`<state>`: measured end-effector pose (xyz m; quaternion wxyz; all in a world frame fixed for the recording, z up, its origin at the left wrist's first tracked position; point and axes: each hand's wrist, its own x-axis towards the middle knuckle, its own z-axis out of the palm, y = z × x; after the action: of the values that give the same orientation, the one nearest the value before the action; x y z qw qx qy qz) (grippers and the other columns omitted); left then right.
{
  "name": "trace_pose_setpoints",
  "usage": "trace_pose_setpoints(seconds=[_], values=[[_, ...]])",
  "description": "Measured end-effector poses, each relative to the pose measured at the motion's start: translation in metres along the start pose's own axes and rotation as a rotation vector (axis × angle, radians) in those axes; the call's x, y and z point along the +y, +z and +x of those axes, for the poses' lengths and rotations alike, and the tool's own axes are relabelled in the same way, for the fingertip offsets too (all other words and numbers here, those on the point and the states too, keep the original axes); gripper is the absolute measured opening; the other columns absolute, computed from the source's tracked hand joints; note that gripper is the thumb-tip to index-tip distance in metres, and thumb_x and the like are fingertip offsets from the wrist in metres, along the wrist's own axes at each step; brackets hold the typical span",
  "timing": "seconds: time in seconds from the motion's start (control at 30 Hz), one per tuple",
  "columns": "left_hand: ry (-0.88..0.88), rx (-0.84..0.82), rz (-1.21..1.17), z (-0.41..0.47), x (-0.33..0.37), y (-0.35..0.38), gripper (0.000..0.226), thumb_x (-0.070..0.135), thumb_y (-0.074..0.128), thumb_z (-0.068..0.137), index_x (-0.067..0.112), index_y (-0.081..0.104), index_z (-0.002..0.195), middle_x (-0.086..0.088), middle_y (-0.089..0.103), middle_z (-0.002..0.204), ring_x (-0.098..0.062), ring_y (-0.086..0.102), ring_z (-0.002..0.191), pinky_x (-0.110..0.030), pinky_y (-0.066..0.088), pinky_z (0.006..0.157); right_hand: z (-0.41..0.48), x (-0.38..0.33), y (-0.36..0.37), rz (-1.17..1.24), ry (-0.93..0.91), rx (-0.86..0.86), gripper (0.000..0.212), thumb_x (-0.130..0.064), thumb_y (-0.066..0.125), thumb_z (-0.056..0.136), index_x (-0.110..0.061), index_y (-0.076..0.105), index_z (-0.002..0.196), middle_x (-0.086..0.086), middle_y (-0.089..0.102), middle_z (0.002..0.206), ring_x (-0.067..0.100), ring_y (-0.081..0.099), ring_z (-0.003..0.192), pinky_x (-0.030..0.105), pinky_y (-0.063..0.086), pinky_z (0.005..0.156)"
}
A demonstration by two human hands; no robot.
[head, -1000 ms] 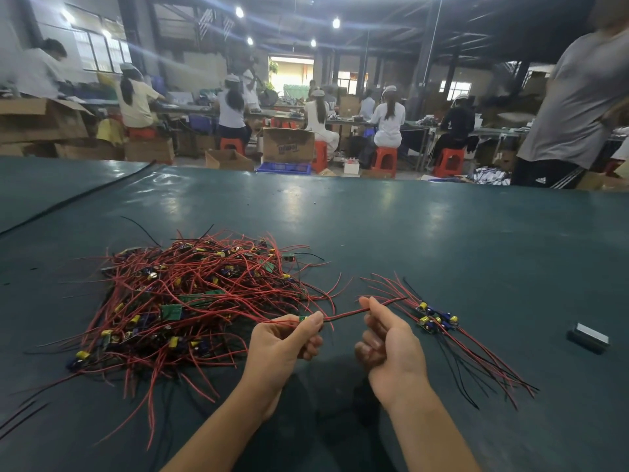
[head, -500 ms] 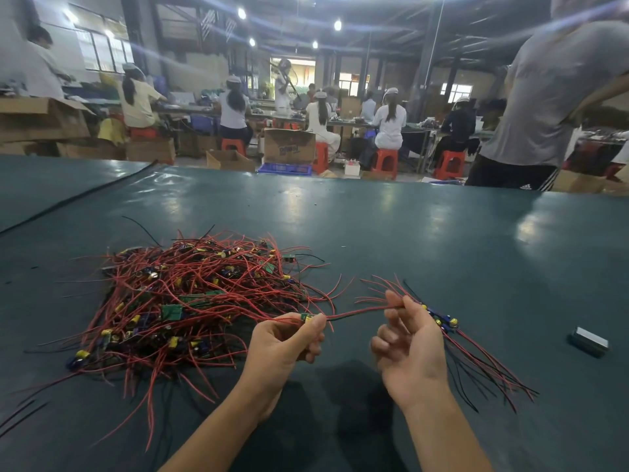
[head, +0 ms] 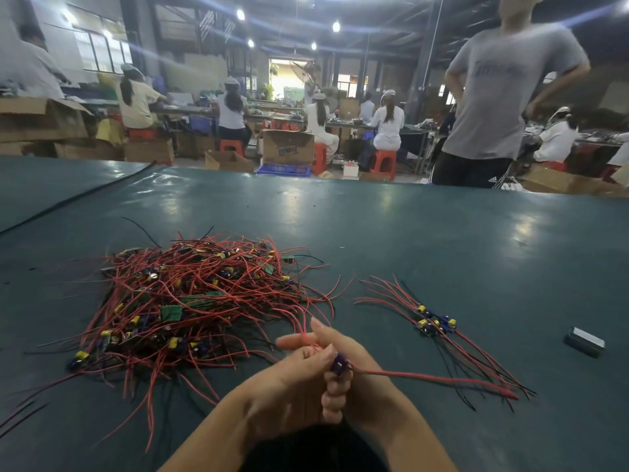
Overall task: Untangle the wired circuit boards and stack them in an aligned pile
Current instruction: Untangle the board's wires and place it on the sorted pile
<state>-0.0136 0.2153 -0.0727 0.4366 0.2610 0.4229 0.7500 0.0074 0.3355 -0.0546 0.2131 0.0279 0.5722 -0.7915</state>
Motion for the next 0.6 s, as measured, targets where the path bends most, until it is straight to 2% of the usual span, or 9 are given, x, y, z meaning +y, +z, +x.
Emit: trace_pose_setpoints(seconds=[0.1, 0.17, 0.23, 0.33, 0.47, 0.6], values=[[-0.088, 0.063, -0.034, -0.003, 0.001, -0.001, 0.047, 0.064, 0.083, 0.059, 0.02, 0.066, 0.06, 0.009, 0.054, 0.059, -0.004, 0.05, 0.053, -0.018, 0.042, 0.056, 0.002, 0.002, -0.001, -0.014, -0.017, 0.064, 0.052, -0.053, 0.068, 0.07, -0.009, 0.078, 0.097, 0.004, 0.051, 0.06, 0.007, 0.034, 0.035, 0.015, 0.028, 0.034], [-0.115, 0.153, -0.008, -0.001, 0.004, 0.001, 0.047, 0.065, 0.078, 0.064, 0.02, 0.066, 0.06, 0.006, 0.053, 0.06, -0.007, 0.05, 0.054, -0.02, 0.043, 0.057, 0.004, 0.001, -0.002, 0.03, -0.116, 0.173, 0.042, -0.049, 0.071, 0.068, -0.012, 0.079, 0.087, 0.009, 0.05, 0.058, 0.01, 0.035, 0.034, 0.014, 0.03, 0.035], [-0.125, 0.299, -0.002, 0.004, 0.007, 0.003, 0.05, 0.067, 0.07, 0.07, 0.02, 0.063, 0.056, 0.004, 0.051, 0.058, -0.01, 0.05, 0.053, -0.022, 0.044, 0.056, 0.007, 0.002, -0.005, 0.125, -0.233, 0.296, 0.034, -0.044, 0.071, 0.071, -0.013, 0.078, 0.083, 0.013, 0.055, 0.055, 0.018, 0.044, 0.035, 0.018, 0.037, 0.038], [-0.008, 0.453, -0.126, 0.008, 0.009, 0.0, 0.045, 0.055, 0.059, 0.076, 0.015, 0.062, 0.057, -0.002, 0.053, 0.057, -0.015, 0.051, 0.05, -0.026, 0.045, 0.052, 0.01, 0.001, -0.009, 0.191, -0.38, 0.535, 0.023, -0.037, 0.069, 0.083, -0.016, 0.079, 0.081, 0.018, 0.061, 0.077, 0.028, 0.052, 0.066, 0.033, 0.045, 0.061], [0.107, 0.488, -0.262, 0.009, 0.01, -0.003, 0.028, 0.033, 0.062, 0.065, 0.005, 0.066, 0.065, -0.011, 0.058, 0.062, -0.021, 0.054, 0.05, -0.03, 0.044, 0.051, 0.012, 0.001, -0.002, 0.225, -0.515, 0.623, 0.023, -0.027, 0.065, 0.09, -0.018, 0.08, 0.074, -0.001, 0.064, 0.062, 0.01, 0.055, 0.051, 0.024, 0.049, 0.051], [0.206, 0.607, -0.077, 0.014, -0.001, 0.0, 0.023, 0.023, 0.054, 0.087, 0.011, 0.071, 0.077, -0.003, 0.062, 0.062, -0.01, 0.056, 0.051, -0.022, 0.046, 0.051, 0.006, 0.001, 0.005, 0.235, -0.637, 0.689, 0.026, -0.024, 0.063, 0.094, -0.021, 0.08, 0.075, 0.003, 0.071, 0.066, 0.011, 0.066, 0.058, 0.019, 0.053, 0.055]])
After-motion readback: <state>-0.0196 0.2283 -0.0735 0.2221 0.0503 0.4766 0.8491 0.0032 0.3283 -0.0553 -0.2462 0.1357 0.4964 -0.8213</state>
